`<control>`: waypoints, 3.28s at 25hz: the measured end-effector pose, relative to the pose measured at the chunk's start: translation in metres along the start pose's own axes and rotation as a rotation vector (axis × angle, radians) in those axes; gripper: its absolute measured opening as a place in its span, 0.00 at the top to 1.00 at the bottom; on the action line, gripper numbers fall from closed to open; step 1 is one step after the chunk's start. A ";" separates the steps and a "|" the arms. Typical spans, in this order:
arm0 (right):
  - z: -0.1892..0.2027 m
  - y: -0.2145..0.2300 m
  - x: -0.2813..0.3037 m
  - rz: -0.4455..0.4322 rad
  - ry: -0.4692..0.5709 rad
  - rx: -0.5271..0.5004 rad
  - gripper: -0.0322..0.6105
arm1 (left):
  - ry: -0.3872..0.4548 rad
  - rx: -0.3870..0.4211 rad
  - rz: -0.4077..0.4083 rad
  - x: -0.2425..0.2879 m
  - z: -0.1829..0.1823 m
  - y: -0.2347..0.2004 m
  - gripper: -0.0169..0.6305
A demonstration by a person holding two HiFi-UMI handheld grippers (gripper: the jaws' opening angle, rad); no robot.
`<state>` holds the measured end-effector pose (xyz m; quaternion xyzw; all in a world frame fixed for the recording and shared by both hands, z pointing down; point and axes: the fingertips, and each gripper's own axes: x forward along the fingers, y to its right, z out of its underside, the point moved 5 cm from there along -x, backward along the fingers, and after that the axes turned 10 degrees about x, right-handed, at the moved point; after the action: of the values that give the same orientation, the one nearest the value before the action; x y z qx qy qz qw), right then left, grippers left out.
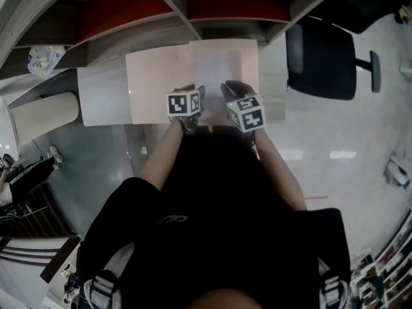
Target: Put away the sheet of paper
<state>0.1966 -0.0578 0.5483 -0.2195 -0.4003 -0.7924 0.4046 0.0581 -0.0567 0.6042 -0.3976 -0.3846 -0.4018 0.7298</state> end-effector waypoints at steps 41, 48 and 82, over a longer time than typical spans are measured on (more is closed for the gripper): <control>0.024 -0.186 -0.089 -0.316 0.188 -0.456 0.92 | 0.708 -0.181 -0.466 -0.238 0.119 0.056 0.90; 0.030 -0.192 -0.140 -0.361 0.272 -0.519 0.92 | 0.790 -0.136 -0.582 -0.268 0.141 0.102 0.90; 0.030 -0.131 -0.322 -0.601 0.391 -0.654 0.92 | 0.944 -0.150 -0.777 -0.296 0.110 0.312 0.90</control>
<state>0.2760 0.1626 0.2898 -0.0567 -0.0925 -0.9849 0.1351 0.1965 0.2373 0.3013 -0.0579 -0.1073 -0.7970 0.5915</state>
